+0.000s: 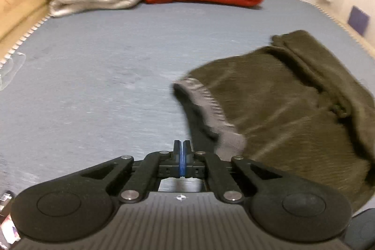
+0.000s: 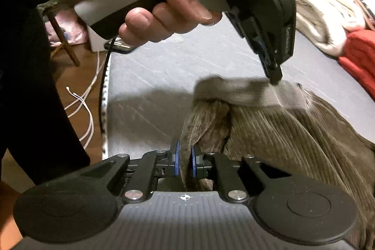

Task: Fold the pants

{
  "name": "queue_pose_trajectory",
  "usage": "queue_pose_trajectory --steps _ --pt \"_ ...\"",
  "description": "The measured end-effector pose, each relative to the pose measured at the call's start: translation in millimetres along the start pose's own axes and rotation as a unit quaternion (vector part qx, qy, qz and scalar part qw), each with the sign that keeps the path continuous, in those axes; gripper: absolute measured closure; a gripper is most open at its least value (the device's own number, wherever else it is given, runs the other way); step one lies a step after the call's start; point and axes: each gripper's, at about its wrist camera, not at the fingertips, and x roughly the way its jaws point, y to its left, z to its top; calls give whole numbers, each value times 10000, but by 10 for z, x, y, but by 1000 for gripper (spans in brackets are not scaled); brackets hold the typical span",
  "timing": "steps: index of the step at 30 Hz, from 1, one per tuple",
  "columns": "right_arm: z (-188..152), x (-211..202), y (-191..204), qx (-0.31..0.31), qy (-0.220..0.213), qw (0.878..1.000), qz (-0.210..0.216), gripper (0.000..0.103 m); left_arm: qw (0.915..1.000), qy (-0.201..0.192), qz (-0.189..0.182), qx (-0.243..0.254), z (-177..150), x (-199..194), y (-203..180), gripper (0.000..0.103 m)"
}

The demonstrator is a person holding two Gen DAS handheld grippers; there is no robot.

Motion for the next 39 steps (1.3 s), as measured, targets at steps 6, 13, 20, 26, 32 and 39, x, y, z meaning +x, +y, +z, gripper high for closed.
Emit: queue_pose_trajectory --steps 6,13,20,26,32,39 --pt "112 273 -8 247 314 9985 -381 91 9991 11 -320 -260 59 2 10 91" --pt "-61 -126 -10 351 264 9965 -708 35 9892 -154 -1189 848 94 59 -763 57" --pt "-313 -956 -534 996 91 9807 -1679 35 9856 936 -597 1272 -136 815 -868 74" --pt "-677 -1565 -1199 1700 -48 9290 -3288 11 9893 836 -290 1157 -7 682 -1029 69" --pt "-1236 -1530 -1577 2907 -12 8731 -3915 10 9961 348 -535 615 188 328 -1176 34" --pt "-1427 -1091 -1703 2844 1105 8748 -3764 7 9983 -5 -557 197 390 54 -1346 30"
